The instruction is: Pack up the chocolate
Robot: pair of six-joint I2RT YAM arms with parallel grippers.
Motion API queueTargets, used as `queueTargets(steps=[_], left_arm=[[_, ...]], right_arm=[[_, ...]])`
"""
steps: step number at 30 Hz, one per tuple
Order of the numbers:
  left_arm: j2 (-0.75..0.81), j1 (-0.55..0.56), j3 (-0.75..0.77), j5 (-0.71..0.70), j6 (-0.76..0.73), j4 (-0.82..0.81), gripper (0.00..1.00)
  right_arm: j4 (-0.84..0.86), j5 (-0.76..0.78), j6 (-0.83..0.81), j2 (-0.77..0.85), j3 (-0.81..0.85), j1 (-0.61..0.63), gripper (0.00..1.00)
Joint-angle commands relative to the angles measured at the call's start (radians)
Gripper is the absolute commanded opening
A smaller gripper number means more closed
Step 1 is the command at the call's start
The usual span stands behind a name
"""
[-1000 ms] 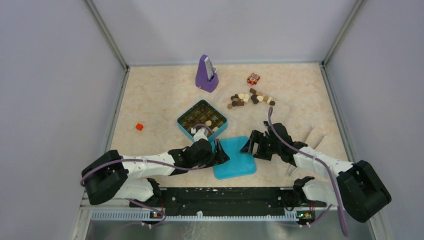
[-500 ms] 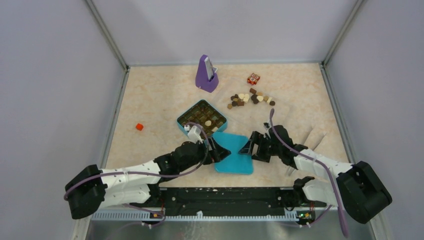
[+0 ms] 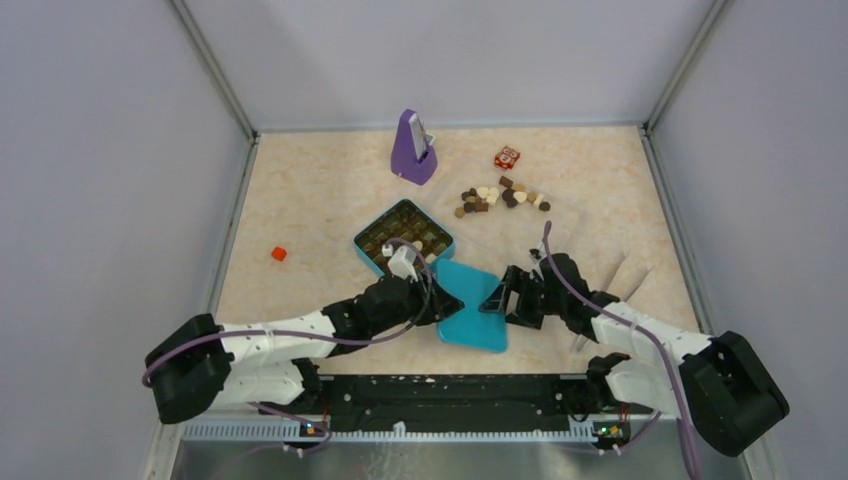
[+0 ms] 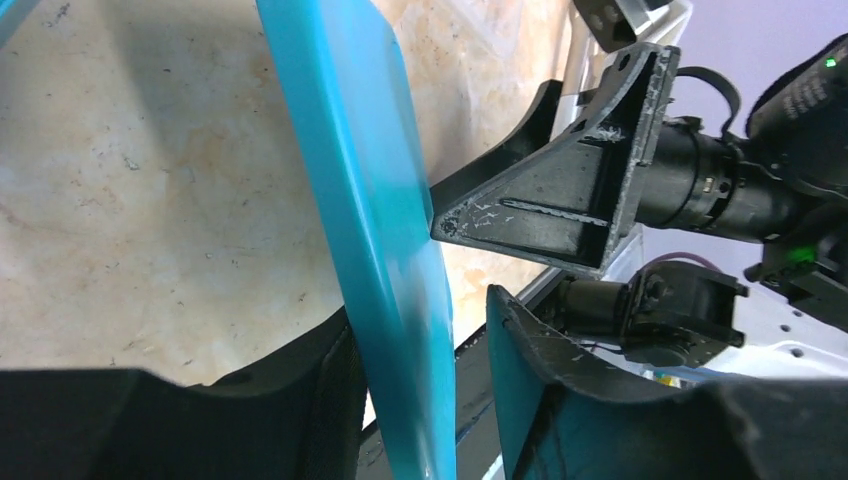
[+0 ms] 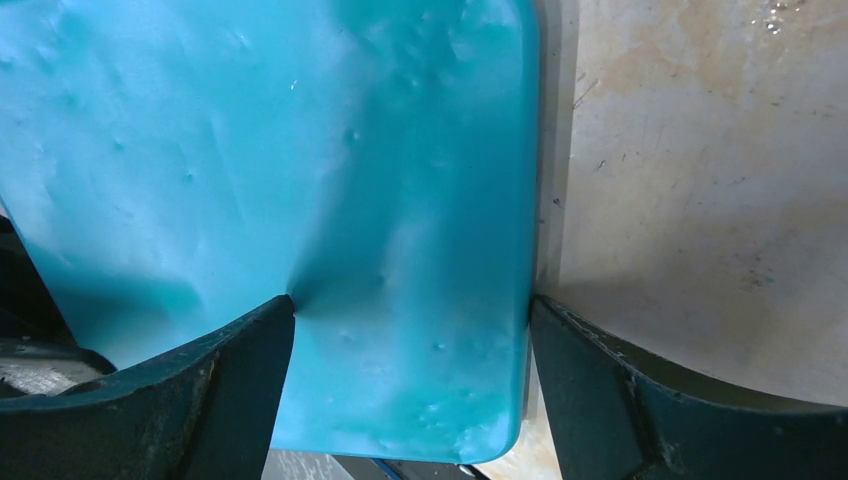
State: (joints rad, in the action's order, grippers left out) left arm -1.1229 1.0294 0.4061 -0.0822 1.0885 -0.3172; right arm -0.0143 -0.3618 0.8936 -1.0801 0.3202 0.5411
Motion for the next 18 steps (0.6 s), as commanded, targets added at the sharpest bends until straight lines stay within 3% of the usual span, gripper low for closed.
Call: queueTargets(steps=[1,6,11,18], left_arm=[[-0.066,0.004,0.106,0.038,-0.030,0.073,0.48],[-0.108,0.002,0.153,0.060,-0.047,0.103,0.34],[-0.085,-0.001,0.224,0.000,-0.067,0.256,0.15],[0.012,-0.020,0.268,-0.104,-0.124,0.347,0.08]], right_arm=[[-0.026,0.013,0.002,0.030,-0.004,0.008,0.85],[-0.049,0.024,-0.004,0.046,-0.003,0.008,0.85],[-0.152,0.058,-0.026,0.092,0.044,0.008,0.84],[-0.426,0.239,-0.130,0.176,0.265,0.008,0.84]])
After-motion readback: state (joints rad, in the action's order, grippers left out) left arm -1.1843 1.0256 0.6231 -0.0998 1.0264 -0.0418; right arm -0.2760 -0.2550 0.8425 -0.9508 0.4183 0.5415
